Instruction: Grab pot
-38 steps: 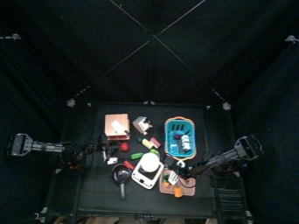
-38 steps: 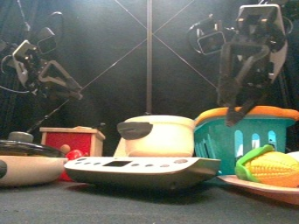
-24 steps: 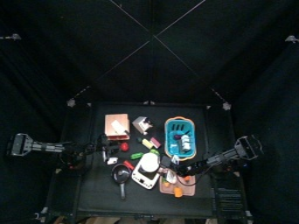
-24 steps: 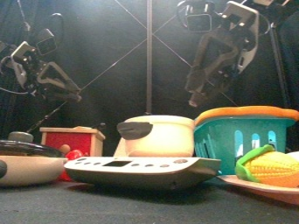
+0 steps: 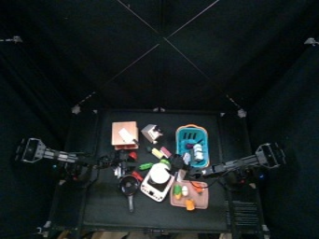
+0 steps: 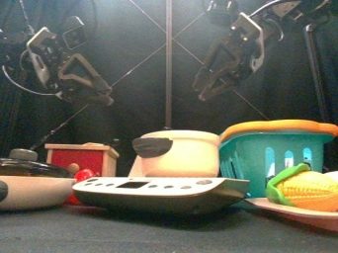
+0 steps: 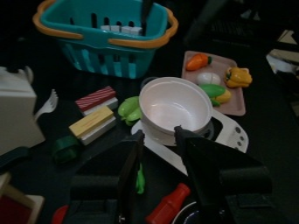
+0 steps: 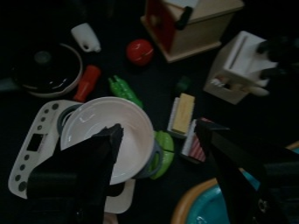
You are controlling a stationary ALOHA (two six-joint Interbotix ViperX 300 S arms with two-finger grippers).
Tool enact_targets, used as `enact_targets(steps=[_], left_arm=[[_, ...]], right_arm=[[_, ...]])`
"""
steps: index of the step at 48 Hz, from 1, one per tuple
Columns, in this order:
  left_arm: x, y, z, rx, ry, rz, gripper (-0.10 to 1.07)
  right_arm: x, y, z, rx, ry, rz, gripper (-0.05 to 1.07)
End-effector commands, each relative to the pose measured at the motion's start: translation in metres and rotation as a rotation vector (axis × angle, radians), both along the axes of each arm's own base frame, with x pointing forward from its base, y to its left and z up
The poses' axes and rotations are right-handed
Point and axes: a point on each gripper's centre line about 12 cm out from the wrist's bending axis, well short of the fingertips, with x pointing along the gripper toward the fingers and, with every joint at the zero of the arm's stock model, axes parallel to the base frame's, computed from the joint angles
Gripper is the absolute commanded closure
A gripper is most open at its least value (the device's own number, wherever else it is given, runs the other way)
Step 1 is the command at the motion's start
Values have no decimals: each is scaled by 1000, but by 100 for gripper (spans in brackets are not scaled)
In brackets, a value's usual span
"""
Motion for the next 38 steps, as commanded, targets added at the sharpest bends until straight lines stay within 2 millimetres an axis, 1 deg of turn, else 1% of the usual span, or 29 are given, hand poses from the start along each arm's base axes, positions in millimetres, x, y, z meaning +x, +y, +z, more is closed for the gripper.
enact_targets(steps=[1, 12, 16, 22, 30, 33, 38], left_arm=[[20, -3, 6, -2, -3, -6, 22], [55, -2, -1, -33, 36, 24, 22], [63, 0, -3, -48, 51, 34, 22], [73, 6, -5, -68, 70, 60, 22], [90, 7, -17, -102, 139, 72, 22], [94, 13, -20, -112, 164, 84, 22], [99, 21, -17, -125, 179, 99, 22]], right_arm=[[-18, -9, 25, 19, -76, -35, 4], [-54, -12, 20, 55, -87, -43, 4], [-61, -12, 20, 67, -96, -38, 4], [-64, -6, 15, 77, -96, 7, 4], [-64, -2, 13, 78, -92, 38, 4], [-65, -2, 11, 76, -90, 38, 4], [-66, -2, 9, 74, -82, 40, 4]])
